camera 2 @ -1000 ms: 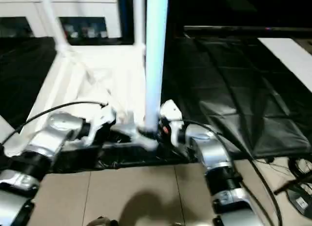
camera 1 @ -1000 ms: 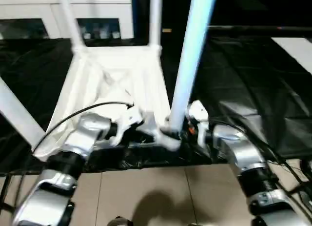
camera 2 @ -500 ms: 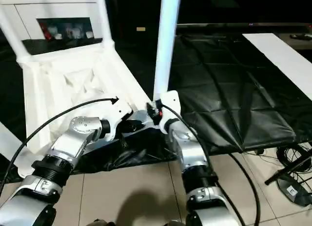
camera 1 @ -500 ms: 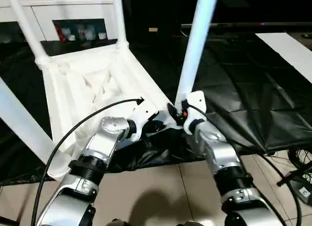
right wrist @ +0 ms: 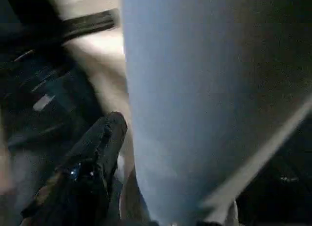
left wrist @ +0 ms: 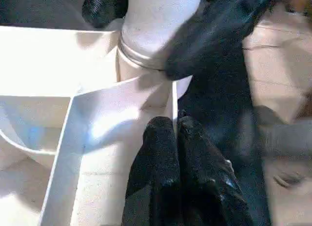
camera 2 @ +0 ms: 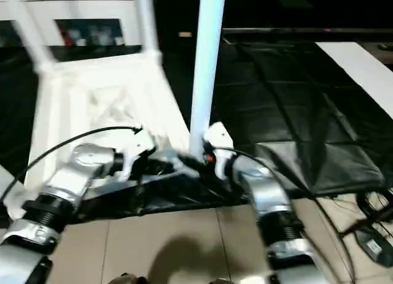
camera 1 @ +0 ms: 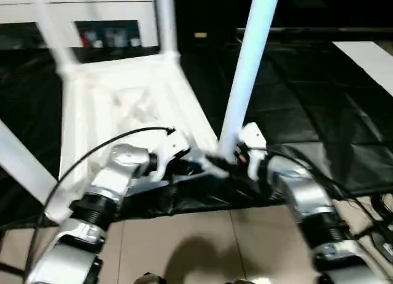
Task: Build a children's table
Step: Rotate leg to tighten
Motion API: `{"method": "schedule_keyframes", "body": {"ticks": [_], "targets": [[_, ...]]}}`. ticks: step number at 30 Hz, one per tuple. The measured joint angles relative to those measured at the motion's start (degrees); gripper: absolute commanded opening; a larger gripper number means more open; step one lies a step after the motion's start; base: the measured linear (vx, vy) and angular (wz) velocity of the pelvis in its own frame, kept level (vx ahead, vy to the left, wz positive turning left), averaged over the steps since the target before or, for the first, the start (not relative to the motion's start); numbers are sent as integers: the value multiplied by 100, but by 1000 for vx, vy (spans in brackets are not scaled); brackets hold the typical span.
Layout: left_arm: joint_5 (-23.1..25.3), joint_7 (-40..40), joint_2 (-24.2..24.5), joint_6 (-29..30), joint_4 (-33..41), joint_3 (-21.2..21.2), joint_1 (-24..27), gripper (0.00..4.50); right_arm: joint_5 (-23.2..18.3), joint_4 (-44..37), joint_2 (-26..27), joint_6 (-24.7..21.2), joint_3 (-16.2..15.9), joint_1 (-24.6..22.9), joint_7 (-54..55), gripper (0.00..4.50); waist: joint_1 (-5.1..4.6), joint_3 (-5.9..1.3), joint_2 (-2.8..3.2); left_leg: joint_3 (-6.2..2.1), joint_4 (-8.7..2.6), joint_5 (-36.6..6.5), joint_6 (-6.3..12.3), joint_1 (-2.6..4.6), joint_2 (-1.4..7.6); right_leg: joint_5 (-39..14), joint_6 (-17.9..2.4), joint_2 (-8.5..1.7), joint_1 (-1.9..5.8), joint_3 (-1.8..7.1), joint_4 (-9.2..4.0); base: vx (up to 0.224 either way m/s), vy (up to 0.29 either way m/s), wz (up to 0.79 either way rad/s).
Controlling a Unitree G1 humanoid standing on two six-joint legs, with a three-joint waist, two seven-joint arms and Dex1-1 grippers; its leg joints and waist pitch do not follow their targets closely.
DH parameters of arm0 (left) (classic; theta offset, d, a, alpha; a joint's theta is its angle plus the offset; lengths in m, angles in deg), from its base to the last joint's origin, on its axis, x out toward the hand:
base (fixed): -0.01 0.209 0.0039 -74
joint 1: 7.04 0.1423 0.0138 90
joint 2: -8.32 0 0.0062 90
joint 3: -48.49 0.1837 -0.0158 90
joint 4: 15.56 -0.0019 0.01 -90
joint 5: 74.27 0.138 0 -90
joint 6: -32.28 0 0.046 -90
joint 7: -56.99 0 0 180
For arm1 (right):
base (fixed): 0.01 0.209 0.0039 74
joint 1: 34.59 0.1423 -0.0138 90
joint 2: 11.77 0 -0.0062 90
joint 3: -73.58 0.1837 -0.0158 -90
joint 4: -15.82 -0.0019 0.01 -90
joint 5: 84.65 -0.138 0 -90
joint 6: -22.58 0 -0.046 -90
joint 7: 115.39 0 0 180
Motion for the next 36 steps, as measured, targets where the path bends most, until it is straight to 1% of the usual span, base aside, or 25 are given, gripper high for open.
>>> {"method": "schedule_keyframes", "body": {"ticks": [1,3,6,7,8,9,14,21,24,26,27,28,29,30,32,34,36], "targets": [[-12,104,14,-32,-56,11,-14,0,-29,1,-43,-21,-16,-3,-161,319,16,0,0,3,2,0,0,1,0,0,0,0,3,5,1,0,0,0],[-26,303,64,-92,-157,37,-70,0,-110,12,-117,-78,-59,-3,-476,288,56,0,1,8,3,0,0,2,0,1,-1,-1,6,11,3,0,0,0],[-26,546,116,-110,-221,132,-136,0,-131,8,-230,-147,-111,9,-824,284,113,-1,1,8,2,0,0,6,0,1,-1,-1,13,11,4,0,0,0],[-26,614,123,-127,-273,139,-154,0,-138,8,-279,-162,-162,29,-937,272,116,-2,3,8,2,0,0,6,0,1,-1,-1,16,12,5,0,0,0],[-27,667,126,-152,-310,143,-162,0,-144,7,-310,-201,-193,47,-1027,272,119,-3,4,8,2,0,0,9,0,1,-1,-1,20,13,5,0,0,0],[-27,712,129,-179,-346,149,-176,0,-149,7,-323,-236,-196,53,-1085,250,121,-4,3,7,2,0,0,11,0,1,-1,-1,24,11,5,0,0,0],[-27,834,141,-205,-414,160,-217,0,-171,-21,-327,-274,-199,63,-1208,233,119,-5,4,7,2,0,0,10,0,1,-1,-2,24,11,6,0,0,0],[-81,881,147,-238,-468,137,-218,0,-168,-172,-324,-380,-199,5,-1204,232,124,-6,6,7,-1,1,0,8,1,-1,2,-2,21,7,5,0,0,0],[-51,583,103,-261,-513,71,-218,0,-165,-245,-176,-464,-88,-87,-725,232,125,-6,6,7,0,0,0,11,2,-1,2,-2,23,9,9,0,0,0],[50,75,3,-263,-513,-2,-218,0,-90,-256,114,-525,133,-148,56,232,104,-6,4,6,-3,1,-1,13,1,-3,6,-2,21,10,7,0,0,0],[132,-302,-94,-201,-469,-45,-217,0,-40,-275,395,-539,327,-186,701,231,82,-5,0,3,1,1,-1,14,1,-19,32,-2,18,10,7,0,0,0],[211,-515,-167,-142,-414,-51,-216,0,9,-296,556,-569,433,-195,1099,227,53,-4,0,4,2,1,-1,13,0,-20,33,-3,11,12,3,-50,9,-7],[245,-698,-248,-66,-375,-54,-212,0,48,-313,643,-594,491,-196,1411,227,12,-3,-2,1,2,1,-1,12,-3,-22,37,-8,8,9,-3,0,0,0],[282,-975,-367,78,-229,-75,-141,0,78,-307,811,-637,609,-196,1865,212,-51,-1,-6,-3,1,1,-1,13,-4,-23,38,-9,9,7,-18,0,0,0],[334,-1415,-567,280,-12,-137,-16,0,150,-260,1100,-651,797,-168,2607,206,-137,1,-9,-6,1,1,-1,12,-5,-23,38,-9,4,5,-36,0,0,0],[402,-1725,-693,431,124,-170,36,0,188,-118,1314,-641,894,-49,3192,205,-219,1,-8,-15,-2,1,-1,8,-6,-22,38,-8,-6,-4,-62,0,0,0],[445,-1987,-779,521,168,-209,52,0,305,104,1539,-557,957,115,3735,205,-269,1,-8,-20,-3,1,-1,7,-6,-20,35,-7,-16,-5,-78,0,0,0]]}}
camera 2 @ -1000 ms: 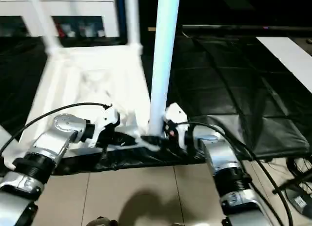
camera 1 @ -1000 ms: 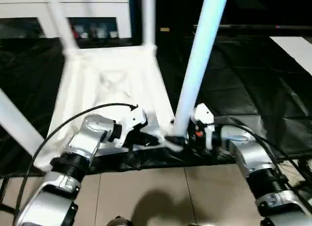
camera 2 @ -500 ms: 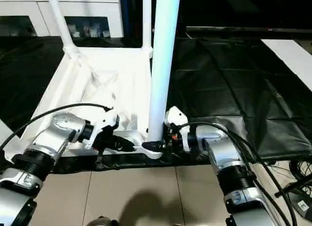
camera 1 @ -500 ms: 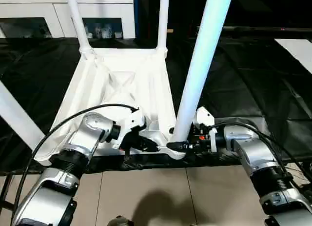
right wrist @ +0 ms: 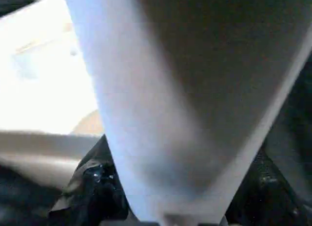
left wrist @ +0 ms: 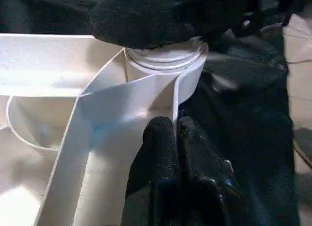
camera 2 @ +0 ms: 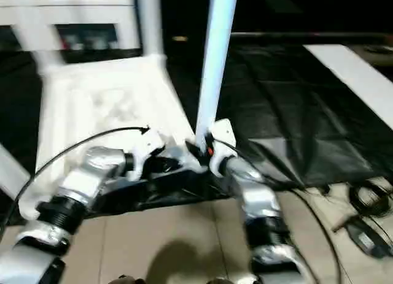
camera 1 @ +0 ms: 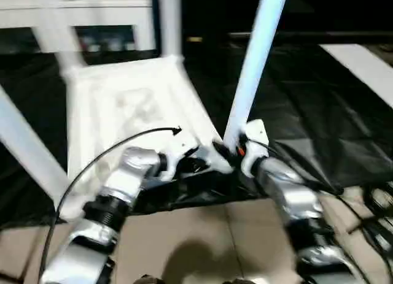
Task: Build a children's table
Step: Rotate leg to tighten
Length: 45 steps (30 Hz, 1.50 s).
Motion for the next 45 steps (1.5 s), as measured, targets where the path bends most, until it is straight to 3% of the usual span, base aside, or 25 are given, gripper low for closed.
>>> {"method": "schedule_keyframes", "body": {"ticks": [2,4,9,14,19,24,30,37,42,45], "targets": [[4,-112,-13,8,3,-13,0,0,84,151,89,92,-1,97,224,205,-24,0,-1,-2,0,0,0,-2,-1,2,-3,0,-7,0,-8,0,0,0],[3,-115,-13,8,4,-17,0,0,119,172,113,159,-1,95,264,258,-34,0,0,1,1,0,0,-1,-4,4,-5,0,-7,6,-8,0,0,0],[0,-16,35,14,92,-3,33,0,87,84,96,160,-18,43,55,300,-40,1,-5,6,1,0,0,-1,-4,48,-30,0,-9,9,-8,0,0,0],[-125,568,271,-101,133,98,43,0,78,-58,-459,310,-408,-97,-1056,300,-12,1,-6,5,-3,0,0,0,-1,95,-31,0,-10,5,-5,0,0,0],[-257,1424,615,-350,21,216,-41,0,-19,-147,-1210,580,-817,-137,-2686,300,96,-6,-11,6,-27,-2,0,0,1,105,-45,4,-8,2,-3,0,0,0],[-265,2074,829,-584,-260,342,-231,0,-219,-183,-1541,538,-972,-116,-3776,300,227,-8,-9,9,-24,-1,1,1,4,103,-43,4,-3,-1,-1,0,0,0],[-250,2713,1035,-768,-520,507,-396,0,-303,-18,-1738,410,-1184,77,-4831,267,256,-15,4,18,-13,-1,0,27,6,103,-43,2,32,10,2,0,0,0],[-244,2784,1021,-877,-699,546,-448,0,-307,13,-1754,344,-1189,86,-4985,221,313,-15,6,19,-26,-1,-1,79,5,82,-9,1,73,11,2,0,0,0],[-250,2773,997,-871,-762,486,-451,0,-337,-64,-1706,291,-1131,21,-4899,211,330,-17,8,18,-37,-1,-2,89,6,77,0,2,77,9,2,0,0,0],[-232,2209,931,-802,-766,396,-446,0,-344,-86,-1372,223,-817,-93,-4030,210,309,-14,9,17,-43,-1,-3,91,5,76,2,2,71,9,2,0,0,0]]}}
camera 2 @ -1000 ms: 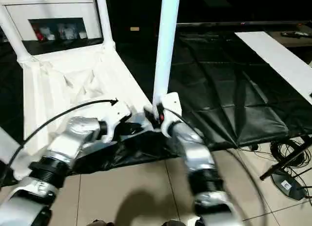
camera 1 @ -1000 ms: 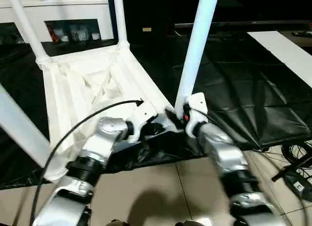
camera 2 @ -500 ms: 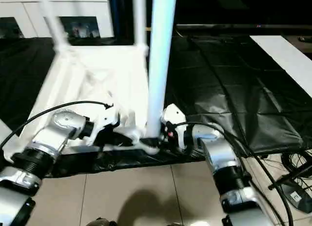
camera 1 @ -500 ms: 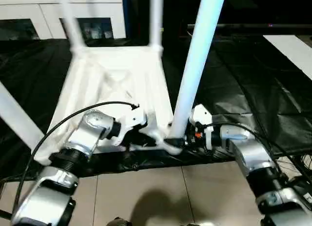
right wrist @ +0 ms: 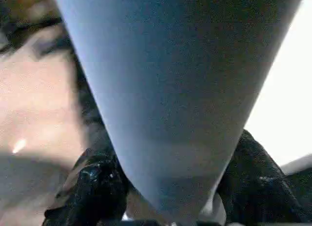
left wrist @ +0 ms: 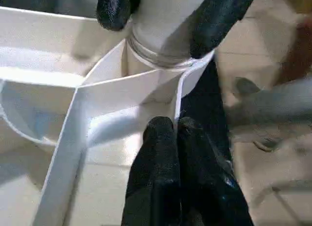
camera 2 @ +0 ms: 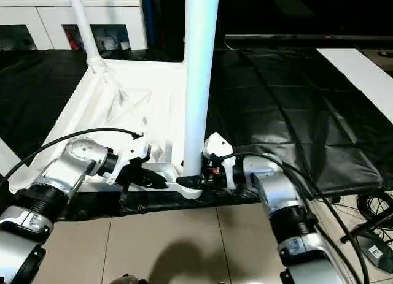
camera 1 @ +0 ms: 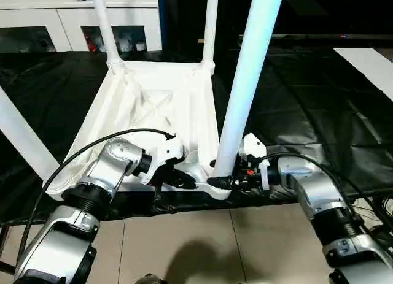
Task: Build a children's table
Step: Rotate leg to tighten
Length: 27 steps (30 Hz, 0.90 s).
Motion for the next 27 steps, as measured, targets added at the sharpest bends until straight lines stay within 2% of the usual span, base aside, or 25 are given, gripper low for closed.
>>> {"method": "schedule_keyframes", "body": {"ticks": [3,7,12,14,20,24,27], "targets": [[57,-528,-150,128,48,-93,28,0,13,-4,271,-53,249,-63,869,207,-85,3,-1,-1,3,0,0,-6,-4,-3,5,-1,-11,3,-9,0,0,0],[136,-1476,-528,588,682,-319,402,0,180,-164,797,-149,588,-172,2361,203,-259,6,-5,-9,6,0,0,-22,-10,-3,6,-6,-51,6,-30,0,0,0],[216,-2195,-817,999,1198,-418,674,0,422,-178,1406,-115,771,-155,3787,201,-381,6,-8,-26,2,-9,-15,-20,-11,-3,5,-4,-80,-2,-36,0,0,0],[216,-2295,-856,1025,1213,-424,692,0,466,-76,1501,-50,774,-85,4031,257,-420,6,-11,-25,0,-11,-19,-21,-11,-3,5,-3,-83,-1,-35,0,0,0],[209,-2271,-869,979,1206,-424,683,0,311,-32,1481,-22,811,-48,3854,305,-420,6,-11,-21,0,-17,-28,-20,-11,9,-12,-2,-82,4,-35,0,0,0],[137,-1969,-777,907,1191,-404,669,0,322,-116,1049,-5,569,-81,3036,317,-406,6,-11,-21,-3,-25,-38,-23,-10,31,-47,-2,-82,3,-31,0,0,0],[-13,-1537,-596,780,1128,-357,652,0,349,-85,658,186,309,-81,2328,317,-375,6,-12,-22,-8,-38,-53,-21,-6,33,-49,1,-82,0,-13,0,0,0]]}}
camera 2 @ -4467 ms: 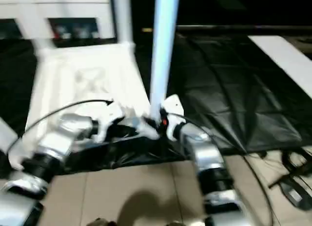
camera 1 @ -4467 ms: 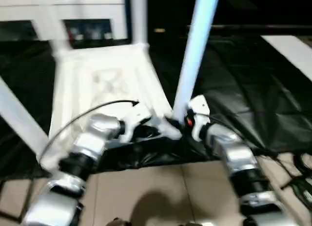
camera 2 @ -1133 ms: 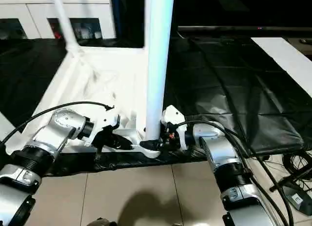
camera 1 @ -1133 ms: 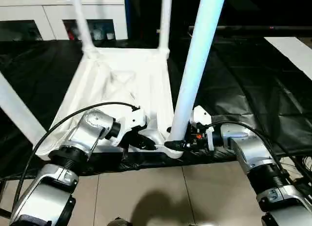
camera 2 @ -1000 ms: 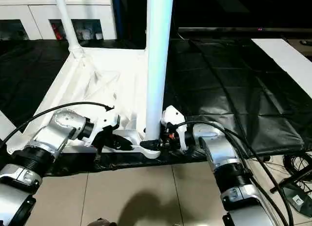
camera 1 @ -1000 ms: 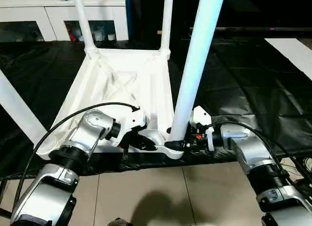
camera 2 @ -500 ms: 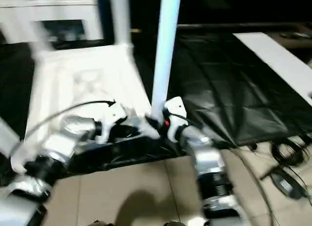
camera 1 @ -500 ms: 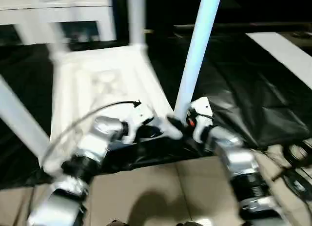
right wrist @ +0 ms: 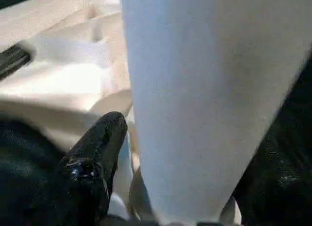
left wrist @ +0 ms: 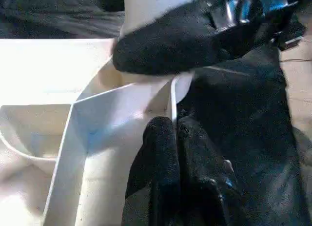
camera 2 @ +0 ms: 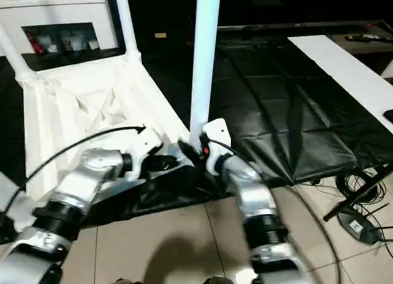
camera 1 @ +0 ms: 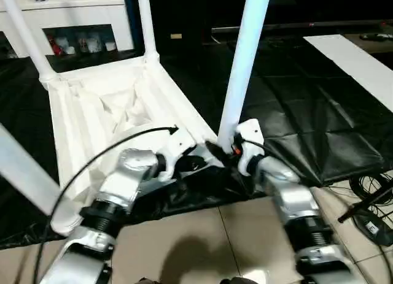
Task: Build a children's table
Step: Rotate leg to tighten
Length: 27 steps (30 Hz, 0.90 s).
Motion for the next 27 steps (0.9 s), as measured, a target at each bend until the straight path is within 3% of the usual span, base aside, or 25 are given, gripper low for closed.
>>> {"method": "schedule_keyframes", "body": {"ticks": [9,15,16,27], "targets": [[-96,1374,475,-496,-565,251,-332,0,-288,128,-722,146,-407,90,-2247,317,285,-3,6,15,-2,0,-1,15,14,-7,2,6,19,-3,4,0,0,0],[-96,1806,569,-696,-942,379,-555,0,-298,161,-941,72,-566,189,-3020,292,336,-8,14,25,2,0,-1,27,12,-8,3,0,46,10,7,0,0,0],[-96,1846,579,-703,-969,397,-576,0,-298,162,-941,59,-566,195,-3077,271,346,-9,14,24,1,0,-1,28,13,-8,4,0,46,9,8,0,0,0],[-103,1847,587,-793,-1057,373,-585,0,-404,166,-862,-46,-524,189,-2895,211,413,-22,34,23,-2,1,-1,31,15,-8,4,1,43,4,15,0,0,0]]}}
